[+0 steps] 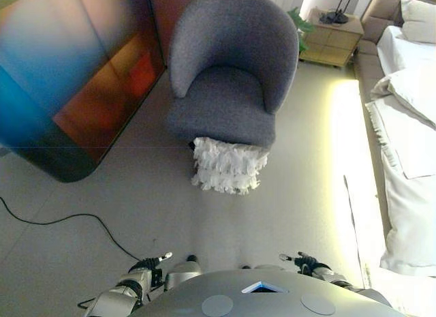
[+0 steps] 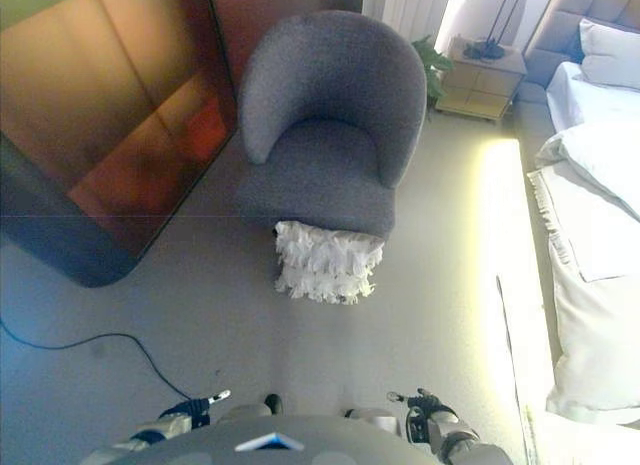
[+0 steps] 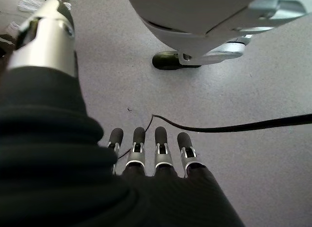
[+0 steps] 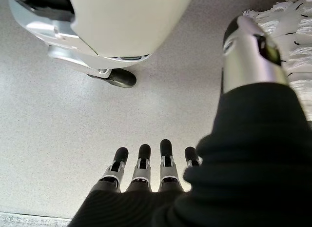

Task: Pick up the cushion and take it to the sofa

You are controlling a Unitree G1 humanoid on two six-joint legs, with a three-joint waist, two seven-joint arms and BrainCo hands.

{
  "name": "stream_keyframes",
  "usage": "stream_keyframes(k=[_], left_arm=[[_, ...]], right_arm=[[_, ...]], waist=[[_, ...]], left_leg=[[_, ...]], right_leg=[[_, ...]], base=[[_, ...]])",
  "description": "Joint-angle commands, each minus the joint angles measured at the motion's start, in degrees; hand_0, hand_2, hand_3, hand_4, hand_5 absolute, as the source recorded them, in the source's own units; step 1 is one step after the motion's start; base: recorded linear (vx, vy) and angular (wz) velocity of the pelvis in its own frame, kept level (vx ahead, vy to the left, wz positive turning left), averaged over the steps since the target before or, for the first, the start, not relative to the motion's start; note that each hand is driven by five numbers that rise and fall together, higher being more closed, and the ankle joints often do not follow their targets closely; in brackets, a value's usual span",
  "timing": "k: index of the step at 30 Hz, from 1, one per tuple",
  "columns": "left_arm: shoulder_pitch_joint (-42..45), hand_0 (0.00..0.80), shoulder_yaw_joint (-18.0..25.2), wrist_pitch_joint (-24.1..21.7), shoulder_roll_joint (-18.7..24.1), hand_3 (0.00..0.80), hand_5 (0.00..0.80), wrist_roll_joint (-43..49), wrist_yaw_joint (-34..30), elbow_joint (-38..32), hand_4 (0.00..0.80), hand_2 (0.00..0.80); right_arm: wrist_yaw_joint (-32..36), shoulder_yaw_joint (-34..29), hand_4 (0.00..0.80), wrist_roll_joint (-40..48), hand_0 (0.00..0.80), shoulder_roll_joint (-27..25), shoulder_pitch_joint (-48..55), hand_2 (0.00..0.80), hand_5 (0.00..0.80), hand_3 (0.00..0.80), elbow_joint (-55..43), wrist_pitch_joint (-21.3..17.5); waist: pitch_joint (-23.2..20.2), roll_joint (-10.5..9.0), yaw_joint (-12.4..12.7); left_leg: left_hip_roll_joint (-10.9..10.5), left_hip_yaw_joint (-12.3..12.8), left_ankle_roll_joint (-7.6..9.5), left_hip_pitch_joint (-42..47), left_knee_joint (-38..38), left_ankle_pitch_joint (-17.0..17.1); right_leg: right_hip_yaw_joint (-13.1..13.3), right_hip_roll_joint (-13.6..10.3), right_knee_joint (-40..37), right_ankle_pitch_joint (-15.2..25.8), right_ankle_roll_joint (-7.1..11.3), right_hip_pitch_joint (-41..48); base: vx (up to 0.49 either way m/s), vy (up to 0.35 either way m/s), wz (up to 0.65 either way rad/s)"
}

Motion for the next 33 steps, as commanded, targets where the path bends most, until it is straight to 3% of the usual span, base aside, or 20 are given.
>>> stream_keyframes(k=[1,3,6,8,10,13,16,22,24,26,29,31,32,33], left_arm=[[-3.49,0.0,0.95,-2.46,-1.28,0.0,0.0,-0.28,1.08,1.18,0.0,0.0],[-3.23,0.0,1.79,-2.52,-1.23,0.0,0.0,0.12,0.11,1.22,0.0,0.0],[-2.43,0.0,2.38,-3.02,-1.21,0.0,0.0,-1.6,0.56,1.18,0.0,0.0],[-1.47,0.0,2.12,-3.25,-1.0,0.0,0.0,-2.26,1.12,0.5,0.0,0.0],[-1.09,0.0,1.92,-3.25,-0.85,0.0,0.0,-2.18,0.51,0.29,0.0,0.0],[-0.42,0.0,1.32,-2.31,-0.91,0.0,0.0,-2.53,-0.38,0.59,0.0,0.0],[0.59,0.0,1.51,-2.81,-1.5,0.0,0.0,-2.76,-0.85,1.41,0.0,0.0],[1.72,0.0,2.82,-2.97,-2.83,0.0,0.0,-2.7,0.02,3.4,0.0,0.0],[1.31,0.0,3.38,-2.69,-2.76,0.0,0.0,-3.41,0.22,3.67,0.0,0.0],[0.82,0.0,4.49,-3.14,-2.39,0.0,0.0,-2.5,0.64,4.04,0.0,0.0],[0.32,0.0,5.03,-5.0,-1.03,0.0,0.0,-1.72,-1.02,3.1,0.0,0.0],[-0.15,0.0,4.87,-5.48,-0.55,0.0,0.0,-2.3,-0.7,2.4,0.0,0.0],[-0.8,0.0,4.75,-4.99,0.2,0.0,0.0,-2.41,-0.32,1.33,0.0,0.0],[-1.47,0.0,4.3,-4.86,0.56,0.0,0.0,-2.3,-0.36,1.23,0.0,0.0]], right_arm=[[0.59,0.89,0.0,-0.65,0.0,-2.83,-5.61,0.0,0.0,0.0,1.19,-0.26],[0.67,0.83,0.0,-0.34,0.0,-3.46,-5.78,0.0,0.0,0.0,0.83,0.03],[1.1,0.62,0.0,-0.16,0.0,-4.07,-5.88,0.0,0.0,0.0,0.47,0.06],[1.17,-0.19,0.0,-1.22,0.0,-4.16,-5.64,0.0,0.0,0.0,0.66,0.01],[1.11,-0.56,0.0,-1.7,0.0,-4.21,-5.23,0.0,0.0,0.0,1.05,-0.11],[0.76,-0.28,0.0,-2.12,0.0,-3.92,-4.82,0.0,0.0,0.0,1.95,0.07],[0.31,-0.05,0.0,-2.07,0.0,-3.59,-4.53,0.0,0.0,0.0,2.65,0.84],[1.47,0.27,0.0,-2.9,0.0,-2.5,-3.14,0.0,0.0,0.0,3.8,3.07],[0.38,0.27,0.0,-1.3,0.0,-1.79,-3.1,0.0,0.0,0.0,3.27,3.41],[-0.5,-1.09,0.0,-0.67,0.0,-1.21,-3.09,0.0,0.0,0.0,3.02,3.25],[-0.03,-2.45,0.0,-3.29,0.0,-0.75,-2.25,0.0,0.0,0.0,1.86,1.89],[0.16,-2.88,0.0,-4.2,0.0,-0.62,-1.98,0.0,0.0,0.0,1.43,1.33],[0.28,-2.87,0.0,-3.45,0.0,-0.78,-2.24,0.0,0.0,0.0,0.72,0.57],[0.1,-2.66,0.0,-2.57,0.0,-0.81,-2.6,0.0,0.0,0.0,0.41,0.27]], waist=[[5.24,-2.19,1.49],[6.51,-1.9,1.88],[8.14,-0.27,3.0],[7.96,1.64,3.24],[7.59,2.28,3.63],[6.13,3.63,4.89],[5.28,3.75,5.72],[4.46,2.85,6.67],[4.23,1.94,6.73],[3.98,1.03,6.4],[2.68,-1.52,6.23],[2.05,-2.3,6.47],[1.6,-2.63,6.43],[1.56,-2.54,6.19]], left_leg=[[1.88,-0.42,3.47,-8.37,27.51,-7.77],[2.34,-1.11,3.83,-12.65,34.36,-6.28],[-0.79,-1.21,3.14,-15.62,30.41,-2.38],[-1.78,0.8,1.25,-16.92,20.66,1.5],[-2.84,2.3,0.52,-17.18,13.97,4.17],[-2.87,2.37,-0.14,-16.52,0.3,8.85],[-2.44,1.46,-0.65,-16.27,-5.21,9.03],[0.16,-1.95,-1.52,-18.84,-5.21,8.61],[-0.02,-1.65,0.0,-18.05,-5.2,6.13],[-0.15,-0.62,1.07,-18.6,-1.87,4.48],[-2.04,0.71,3.38,-19.09,6.18,2.19],[-3.44,0.24,5.03,-18.45,7.29,0.25],[-4.57,-0.79,6.38,-16.9,7.42,-1.53],[-4.99,-1.64,6.8,-15.92,6.89,-1.87]], right_leg=[[3.15,-0.62,4.81,-0.15,-1.88,-4.7],[3.82,0.16,5.96,-0.52,-2.82,-4.45],[4.84,1.93,7.86,-3.26,-2.99,-1.83],[5.62,4.41,8.67,-6.25,-3.01,1.17],[6.13,5.24,8.45,-7.49,-2.9,3.39],[8.02,7.42,8.15,-10.02,-3.3,7.32],[9.55,8.28,9.05,-13.21,-3.37,9.82],[10.78,7.72,14.41,-19.86,-3.33,12.12],[10.15,5.85,17.69,-20.16,-2.14,11.7],[9.2,4.34,21.41,-19.33,-0.51,10.75],[6.89,0.72,26.99,-11.53,3.22,10.32],[6.66,-0.6,32.13,-6.71,5.29,9.01],[6.95,-1.38,36.52,-1.87,6.71,4.99],[7.38,-1.13,36.78,-1.76,6.68,2.82]], base=[[-0.072,-0.222,-0.02],[-0.01,-0.165,-0.16],[0.111,-0.039,-0.18],[0.317,0.022,-0.03],[0.368,0.044,0.11],[0.414,0.06,0.05],[0.478,0.069,-0.28],[0.63,0.116,-0.36],[0.663,0.224,-0.43],[0.658,0.23,-0.52],[0.662,0.192,-0.15],[0.514,0.139,-0.17],[0.444,0.105,-0.03],[0.553,0.109,-0.08]])
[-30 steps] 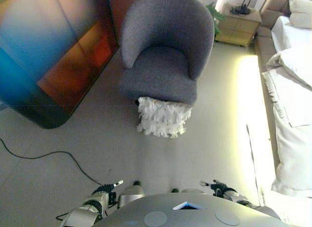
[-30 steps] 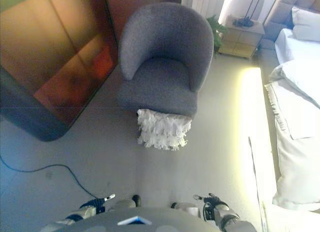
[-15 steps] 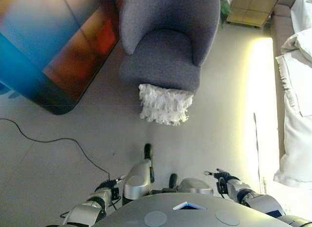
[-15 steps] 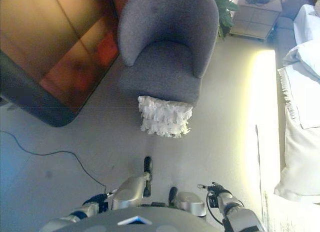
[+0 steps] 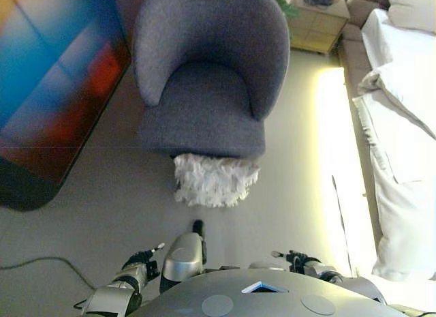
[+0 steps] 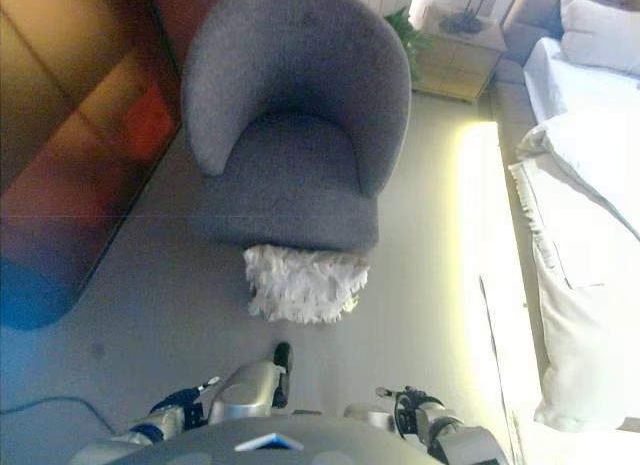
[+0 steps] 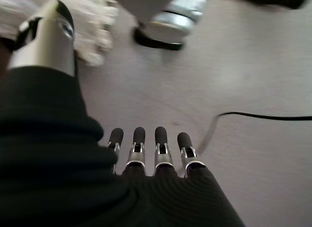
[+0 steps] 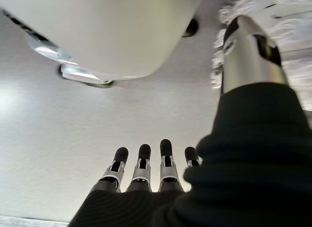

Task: Pick up the cushion and take it to the sofa

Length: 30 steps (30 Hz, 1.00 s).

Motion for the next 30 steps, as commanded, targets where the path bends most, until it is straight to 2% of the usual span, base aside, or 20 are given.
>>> stream_keyframes(k=[1,2,3,4,6,7,10,13,16,18,24,26,27,28,30], left_arm=[[-0.41,0.0,-2.94,-0.04,0.23,0.0,0.0,-0.48,-0.64,-0.25,0.0,0.0],[-1.12,0.0,-3.22,0.0,0.67,0.0,0.0,0.22,-1.02,-0.37,0.0,0.0],[-1.92,0.0,-3.32,-0.21,1.26,0.0,0.0,0.87,-1.26,-0.47,0.0,0.0],[-2.4,0.0,-3.48,-0.27,1.42,0.0,0.0,1.16,-1.25,-0.73,0.0,0.0],[-4.88,0.0,-5.63,-0.52,1.59,0.0,0.0,1.1,-0.77,-1.67,0.0,0.0],[-5.56,0.0,-6.55,-0.46,1.36,0.0,0.0,0.0,-0.12,-2.12,0.0,0.0],[-5.86,0.0,-7.19,-2.24,1.29,0.0,0.0,-1.65,0.66,-2.67,0.0,0.0],[-4.38,0.0,-6.78,-3.0,0.21,0.0,0.0,-2.71,1.79,-2.69,0.0,0.0],[-3.35,0.0,-6.6,-3.05,-0.63,0.0,0.0,-1.24,1.91,-2.29,0.0,0.0],[-3.47,0.0,-6.38,-3.39,-1.1,0.0,0.0,-0.55,1.68,-1.42,0.0,0.0],[-3.36,0.0,-6.54,-4.67,-1.97,0.0,0.0,-1.69,1.93,-1.46,0.0,0.0],[-3.61,0.0,-6.58,-5.37,-1.91,0.0,0.0,-1.31,2.63,-1.88,0.0,0.0],[-3.87,0.0,-6.59,-5.62,-1.8,0.0,0.0,-1.16,2.72,-2.01,0.0,0.0],[-4.29,0.0,-6.63,-6.01,-1.77,0.0,0.0,-1.39,3.04,-2.21,0.0,0.0],[-4.84,0.0,-6.5,-6.93,-1.89,0.0,0.0,-2.18,4.16,-2.59,0.0,0.0]], right_arm=[[-0.9,-0.46,0.0,1.63,0.0,-4.22,-0.8,0.0,0.0,0.0,-3.95,-2.15],[-1.18,-0.14,0.0,2.43,0.0,-4.18,-1.57,0.0,0.0,0.0,-4.38,-2.29],[-1.31,0.12,0.0,3.19,0.0,-4.26,-2.8,0.0,0.0,0.0,-5.0,-1.76],[-1.52,0.29,0.0,3.55,0.0,-4.26,-3.5,0.0,0.0,0.0,-5.36,-1.2],[-2.87,1.53,0.0,6.1,0.0,-4.24,-4.95,0.0,0.0,0.0,-6.32,-0.48],[-3.27,1.84,0.0,7.01,0.0,-4.24,-5.13,0.0,0.0,0.0,-6.69,-0.85],[-3.43,2.24,0.0,7.53,0.0,-4.44,-5.06,0.0,0.0,0.0,-7.37,-2.62],[-2.7,2.05,0.0,4.56,0.0,-4.57,-3.89,0.0,0.0,0.0,-6.78,-2.58],[-2.03,3.03,0.0,4.25,0.0,-4.41,-3.16,0.0,0.0,0.0,-6.24,-3.1],[-2.87,3.31,0.0,5.81,0.0,-4.64,-4.07,0.0,0.0,0.0,-6.09,-3.08],[-2.99,3.97,0.0,5.68,0.0,-5.45,-5.1,0.0,0.0,0.0,-5.84,-2.64],[-3.7,3.61,0.0,6.73,0.0,-6.04,-5.32,0.0,0.0,0.0,-6.04,-3.24],[-4.11,3.26,0.0,7.02,0.0,-6.34,-5.41,0.0,0.0,0.0,-6.09,-3.77],[-4.93,2.81,0.0,7.07,0.0,-6.72,-5.57,0.0,0.0,0.0,-6.3,-4.77],[-5.77,2.4,0.0,6.99,0.0,-7.49,-6.31,0.0,0.0,0.0,-6.68,-5.97]], waist=[[-2.7,2.75,-0.02],[-2.59,2.94,0.09],[-2.22,3.25,0.29],[-1.91,3.66,0.24],[-0.01,5.67,-0.55],[0.87,6.3,-1.1],[3.16,6.67,-3.02],[2.55,6.42,-3.35],[1.51,5.54,-2.6],[1.77,5.11,-1.84],[3.08,5.91,-1.38],[3.46,6.29,-1.78],[3.68,6.41,-2.31],[4.01,6.56,-3.12],[4.62,7.0,-3.98]], left_leg=[[2.49,-4.76,-1.28,-6.95,-3.02,1.62],[2.26,-4.68,-1.37,-6.71,-3.17,1.69],[2.37,-4.08,-1.64,-5.84,-3.68,1.58],[2.76,-3.72,-1.91,-4.91,-4.3,1.61],[4.6,-3.54,-2.85,-1.76,-6.56,1.51],[5.22,-3.71,-3.1,-1.05,-7.01,1.37],[6.17,-3.77,-3.11,0.29,-7.29,-0.32],[6.13,-5.0,-3.29,2.61,-9.08,-0.56],[5.89,-6.4,-3.93,2.64,-8.35,-0.92],[6.51,-6.67,-5.04,1.3,-6.81,-0.81],[6.93,-7.81,-6.49,0.14,-5.87,-0.16],[7.12,-6.42,-7.05,-0.24,-4.58,-0.46],[7.67,-4.57,-7.4,-0.59,-3.26,-0.71],[8.69,-2.06,-7.92,-0.98,-1.87,-0.79],[10.65,-1.02,-8.84,-0.98,-1.37,0.13]], right_leg=[[-1.85,5.16,-2.91,10.04,0.33,-0.71],[-3.36,5.2,-4.89,9.27,-0.08,-2.5],[-6.29,4.32,-8.1,9.11,-0.08,-4.89],[-8.12,3.71,-9.86,8.78,-0.13,-7.2],[-11.89,2.98,-15.18,8.02,-1.59,-14.98],[-12.03,2.22,-16.66,9.1,-1.93,-17.95],[-8.69,-0.11,-20.91,13.74,-1.23,-22.06],[-7.74,0.93,-26.31,13.04,-1.39,-18.33],[-8.1,1.26,-30.15,13.7,-2.07,-15.3],[-9.24,1.49,-31.07,13.56,-2.89,-14.2],[-11.3,2.0,-32.53,12.75,-4.1,-12.51],[-12.51,1.52,-32.67,12.57,-4.29,-12.22],[-13.04,1.18,-32.51,12.39,-4.46,-12.29],[-13.75,0.7,-32.2,12.18,-4.67,-12.43],[-13.79,0.32,-31.41,11.7,-4.94,-12.66]], base=[[0.367,0.039,0.0],[0.334,0.011,0.07],[0.182,-0.012,0.14],[0.093,-0.025,-0.11],[0.032,-0.065,-0.24],[0.006,-0.101,-0.16],[0.047,-0.125,0.22],[0.246,-0.137,0.52],[0.21,-0.213,0.46],[0.061,-0.215,0.27],[-0.011,-0.155,0.12],[-0.019,-0.051,0.27],[-0.024,0.02,0.27],[-0.016,0.046,0.31],[0.024,0.128,0.4]])
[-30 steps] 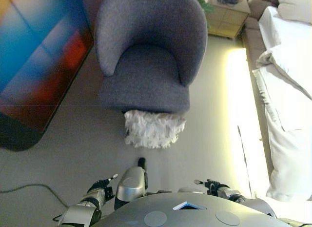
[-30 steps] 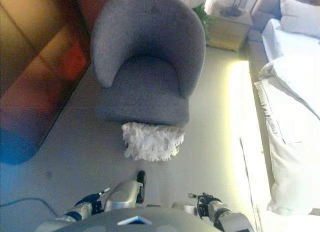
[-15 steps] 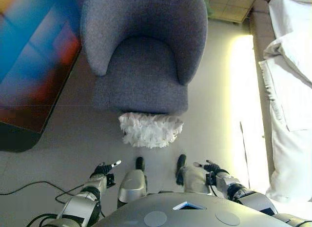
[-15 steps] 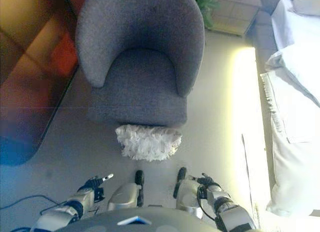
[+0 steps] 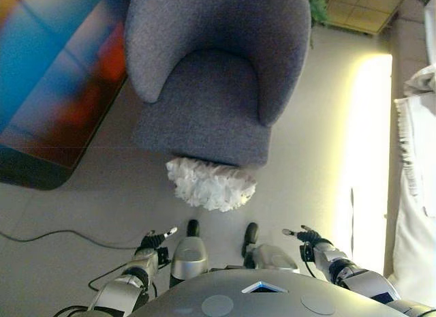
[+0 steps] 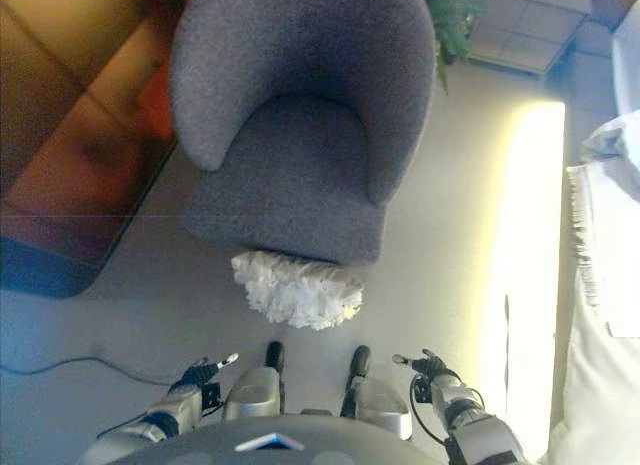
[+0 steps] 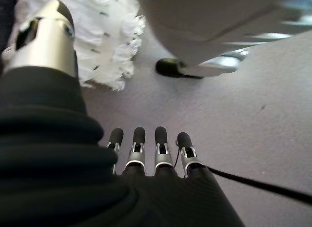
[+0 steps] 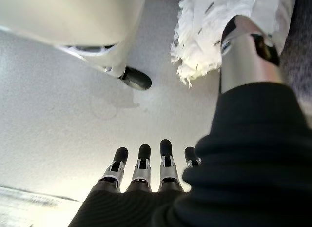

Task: Pick up the cushion and take it to the sofa

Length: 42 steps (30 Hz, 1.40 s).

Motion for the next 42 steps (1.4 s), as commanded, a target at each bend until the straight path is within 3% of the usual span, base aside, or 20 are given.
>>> stream_keyframes(k=[1,3,7,9,10,12,14,18,21,30,42], left_arm=[[-2.1,0.0,0.06,-2.83,0.43,0.0,0.0,-1.28,3.59,0.56,0.0,0.0],[-2.26,0.0,0.19,-3.25,0.47,0.0,0.0,-1.71,5.47,0.35,0.0,0.0],[-4.01,0.0,0.86,-5.03,0.54,0.0,0.0,-1.52,7.15,0.51,0.0,0.0],[-6.17,0.0,0.71,-6.21,0.86,0.0,0.0,-1.45,7.23,0.25,0.0,0.0],[-8.28,0.0,0.13,-6.92,1.37,0.0,0.0,-2.23,7.23,0.12,0.0,0.0],[-11.66,0.0,-1.48,-6.98,2.25,0.0,0.0,-2.67,7.68,-0.26,0.0,0.0],[-14.75,0.0,-3.59,-6.89,3.51,0.0,0.0,-2.81,8.45,-1.78,0.0,0.0],[-20.25,0.0,-7.54,-8.58,5.82,0.0,0.0,-1.82,10.58,-5.72,0.0,0.0],[-24.35,0.0,-10.0,-10.86,7.15,0.0,0.0,-2.28,14.07,-7.94,0.0,0.0],[-33.16,0.0,-10.48,-14.76,13.64,0.0,0.0,1.11,13.77,-9.68,0.0,0.0],[-39.15,0.0,-12.59,-15.55,16.43,0.0,0.0,0.46,13.25,-6.53,0.0,0.0]], right_arm=[[-2.59,-0.35,0.0,1.18,0.0,-1.69,-4.03,0.0,0.0,0.0,-0.22,-3.07],[-3.53,0.31,0.0,0.64,0.0,-1.9,-5.3,0.0,0.0,0.0,-0.24,-3.44],[-6.08,0.55,0.0,0.58,0.0,-2.24,-6.08,0.0,0.0,0.0,-0.38,-6.1],[-7.48,0.89,0.0,0.56,0.0,-2.6,-7.86,0.0,0.0,0.0,-1.06,-7.56],[-8.38,1.17,0.0,0.4,0.0,-2.64,-9.8,0.0,0.0,0.0,-1.72,-8.43],[-9.94,1.06,0.0,0.44,0.0,-2.88,-11.74,0.0,0.0,0.0,-2.9,-8.69],[-11.96,1.29,0.0,1.67,0.0,-3.09,-13.65,0.0,0.0,0.0,-4.29,-8.7],[-16.23,2.86,0.0,-0.24,0.0,-2.92,-18.33,0.0,0.0,0.0,-5.89,-10.22],[-21.14,4.1,0.0,-0.6,0.0,-3.53,-22.55,0.0,0.0,0.0,-7.86,-10.8],[-23.15,3.5,0.0,-1.71,0.0,-10.98,-31.96,0.0,0.0,0.0,-9.92,-10.44],[-25.19,6.66,0.0,-3.94,0.0,-18.37,-42.96,0.0,0.0,0.0,-8.91,-8.78]], waist=[[1.94,-2.27,-1.51],[1.64,-1.72,-1.41],[2.44,-0.48,-1.86],[3.95,0.14,-2.58],[5.1,0.61,-3.33],[6.99,0.73,-4.09],[9.69,0.27,-4.66],[13.21,0.02,-4.76],[15.71,0.01,-4.56],[19.04,0.05,-4.7],[19.04,4.01,-6.38]], left_leg=[[-0.22,3.07,2.84,-1.15,4.18,-3.05],[1.74,0.6,2.32,-0.82,0.34,-1.0],[7.46,-1.27,0.26,-1.58,-4.74,5.44],[8.76,-1.06,0.19,-3.73,-2.93,5.32],[8.86,0.4,0.47,-4.82,-2.46,3.62],[8.35,1.43,0.27,-8.2,0.36,2.12],[7.14,0.88,-0.29,-13.56,7.22,0.18],[4.6,2.23,0.93,-16.51,7.79,-1.21],[3.53,2.0,0.93,-21.45,9.65,-1.44],[3.99,0.75,0.26,-34.58,16.45,-1.54],[2.18,1.57,1.91,-51.0,23.77,-3.27]], right_leg=[[1.28,-4.44,7.42,-6.22,1.42,-2.12],[2.72,-4.25,8.21,-6.7,1.4,-3.38],[4.93,-3.94,11.04,-9.29,1.16,-4.79],[5.48,-4.95,14.78,-10.61,1.1,-8.22],[5.3,-6.82,18.47,-10.81,1.78,-12.25],[5.85,-9.45,23.51,-10.83,3.07,-17.26],[7.65,-11.79,25.11,-9.5,4.68,-20.18],[8.76,-15.59,20.83,-3.88,8.42,-22.19],[8.35,-17.08,18.25,-1.05,8.74,-24.53],[9.37,-16.28,22.45,-1.84,8.14,-35.71],[14.15,-13.54,30.27,-2.26,7.21,-56.05]], base=[[0.059,0.234,0.35],[0.061,0.289,-0.04],[0.084,0.342,-0.12],[-0.081,0.434,-0.08],[-0.122,0.415,-0.4],[-0.103,0.422,-0.48],[-0.054,0.287,0.19],[-0.006,0.179,0.26],[-0.073,0.08,-0.12],[-0.025,-0.026,-0.01],[-0.014,0.029,-0.08]])
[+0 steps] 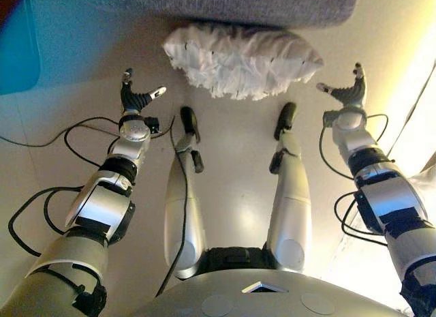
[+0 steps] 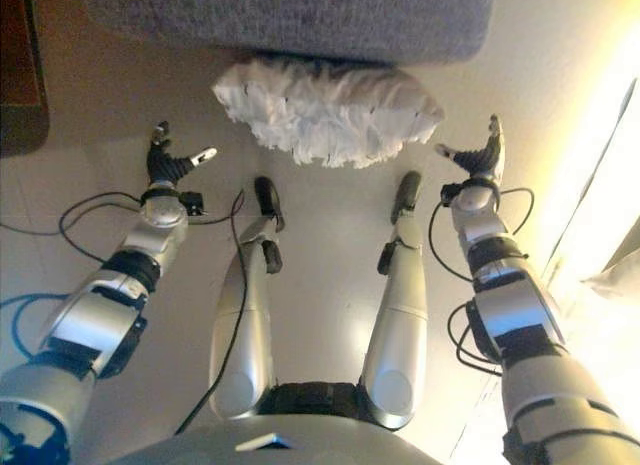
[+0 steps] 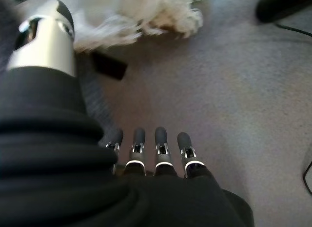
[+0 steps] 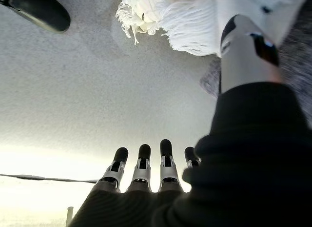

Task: Pick up the cushion and take it to the sofa

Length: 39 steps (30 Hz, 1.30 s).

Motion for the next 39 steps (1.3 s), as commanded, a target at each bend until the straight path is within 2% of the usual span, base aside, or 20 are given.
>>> stream_keyframes(k=[1,7,15,23,25,26,28,29,32,35,39], left_arm=[[-0.48,0.0,1.28,-2.62,2.61,0.0,0.0,-0.08,0.41,1.04,0.0,0.0],[-4.39,0.0,0.97,-4.17,4.96,0.0,0.0,-2.01,-0.62,0.78,0.0,0.0],[-9.62,0.0,-1.48,-5.32,8.01,0.0,0.0,1.13,-0.19,-0.59,0.0,0.0],[-19.45,0.0,-6.87,-6.43,11.49,0.0,0.0,4.03,-0.37,-1.01,0.0,0.0],[-22.57,0.0,-8.64,-6.58,12.08,0.0,0.0,4.82,-0.76,-0.99,0.0,0.0],[-24.84,0.0,-10.35,-6.46,13.14,0.0,0.0,5.32,-1.3,-1.0,0.0,0.0],[-27.49,0.0,-12.12,-6.13,15.18,0.0,0.0,5.65,-1.23,-3.01,0.0,0.0],[-28.75,0.0,-12.44,-6.07,16.14,0.0,0.0,6.35,-1.03,-4.7,0.0,0.0],[-31.64,0.0,-13.42,-7.65,17.17,0.0,0.0,7.53,-1.5,-7.72,0.0,0.0],[-34.3,0.0,-15.08,-10.56,16.34,0.0,0.0,10.35,-2.21,-9.53,0.0,0.0],[-36.74,0.0,-16.76,-14.85,14.09,0.0,0.0,11.01,-2.17,-10.97,0.0,0.0]], right_arm=[[-2.03,2.13,0.0,-1.4,0.0,-6.33,0.41,0.0,0.0,0.0,-1.34,0.55],[-2.14,4.0,0.0,-3.45,0.0,-9.62,-3.45,0.0,0.0,0.0,0.37,0.15],[-2.3,8.42,0.0,-8.5,0.0,-12.97,-9.98,0.0,0.0,0.0,1.46,1.24],[-3.86,14.94,0.0,-11.34,0.0,-15.53,-20.4,0.0,0.0,0.0,1.33,-2.31],[-3.17,15.69,0.0,-11.74,0.0,-16.36,-22.12,0.0,0.0,0.0,1.03,-4.86],[-2.22,16.44,0.0,-10.77,0.0,-18.0,-21.78,0.0,0.0,0.0,-0.54,-7.62],[-0.37,17.21,0.0,-8.74,0.0,-21.01,-20.48,0.0,0.0,0.0,-6.64,-10.35],[0.39,17.92,0.0,-7.38,0.0,-22.71,-19.92,0.0,0.0,0.0,-12.2,-9.78],[2.56,19.17,0.0,-4.5,0.0,-24.79,-20.22,0.0,0.0,0.0,-19.91,-10.49],[2.89,19.95,0.0,-5.13,0.0,-24.18,-21.72,0.0,0.0,0.0,-21.88,-13.1],[2.93,21.36,0.0,-5.5,0.0,-21.86,-25.38,0.0,0.0,0.0,-21.33,-15.77]], waist=[[-0.18,4.23,-1.46],[-0.18,6.3,-2.29],[-0.18,7.79,-2.3],[-0.18,8.78,-2.05],[-0.18,9.14,-1.98],[-0.18,8.65,-2.12],[-0.18,7.81,-2.29],[-0.18,6.73,-2.62],[-0.18,5.4,-3.02],[-0.18,4.47,-3.14],[-0.18,4.33,-2.9]], left_leg=[[-0.1,-0.99,1.37,-4.31,2.39,-1.24],[0.02,-0.97,2.24,-13.3,6.52,-2.41],[0.56,-0.5,2.6,-23.47,11.07,-4.58],[0.7,-0.44,2.67,-31.95,12.71,-4.66],[0.8,-0.86,2.75,-33.46,12.41,-4.3],[0.89,-1.18,2.76,-33.99,12.38,-4.45],[1.08,-2.22,2.89,-35.55,11.77,-4.1],[1.17,-2.33,2.88,-35.86,11.33,-4.27],[1.24,-2.89,2.79,-36.56,9.64,-3.76],[1.06,-3.09,2.59,-36.57,7.98,-3.14],[0.81,-3.22,2.22,-36.56,6.94,-2.42]], right_leg=[[3.51,0.15,7.44,-4.95,-1.44,-5.71],[6.49,1.07,13.68,-6.38,-1.94,-16.62],[7.9,1.31,20.92,-8.93,-2.48,-28.02],[9.13,1.42,24.99,-9.76,-2.24,-36.64],[8.7,1.41,23.98,-9.39,-2.06,-37.13],[8.3,1.18,23.54,-9.37,-1.74,-37.13],[6.96,1.03,21.69,-8.68,-1.35,-37.15],[6.6,0.96,21.0,-8.84,-1.09,-37.15],[5.62,1.11,18.76,-8.25,-0.88,-37.15],[5.57,1.11,17.38,-7.84,-0.55,-37.15],[5.66,1.15,16.59,-7.34,-0.17,-37.15]], base=[[0.019,0.057,-0.08],[0.004,0.055,-0.06],[-0.006,0.04,0.01],[-0.014,0.046,0.05],[-0.005,0.018,0.0],[0.0,0.0,0.0],[0.006,-0.063,-0.01],[0.01,-0.07,-0.04],[0.019,-0.047,-0.03],[0.007,-0.011,-0.01],[0.005,-0.006,0.03]])
